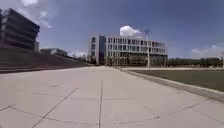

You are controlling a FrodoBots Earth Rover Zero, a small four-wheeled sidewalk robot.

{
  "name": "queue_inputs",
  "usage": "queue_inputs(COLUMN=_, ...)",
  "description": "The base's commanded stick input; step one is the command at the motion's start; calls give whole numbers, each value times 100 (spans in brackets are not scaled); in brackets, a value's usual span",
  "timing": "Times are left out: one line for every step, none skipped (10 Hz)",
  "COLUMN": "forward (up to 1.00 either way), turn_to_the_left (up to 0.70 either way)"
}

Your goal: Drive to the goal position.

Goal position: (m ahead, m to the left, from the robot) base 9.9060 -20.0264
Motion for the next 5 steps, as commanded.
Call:
queue_inputs(forward=30, turn_to_the_left=1)
queue_inputs(forward=30, turn_to_the_left=1)
queue_inputs(forward=30, turn_to_the_left=1)
queue_inputs(forward=30, turn_to_the_left=1)
queue_inputs(forward=30, turn_to_the_left=1)
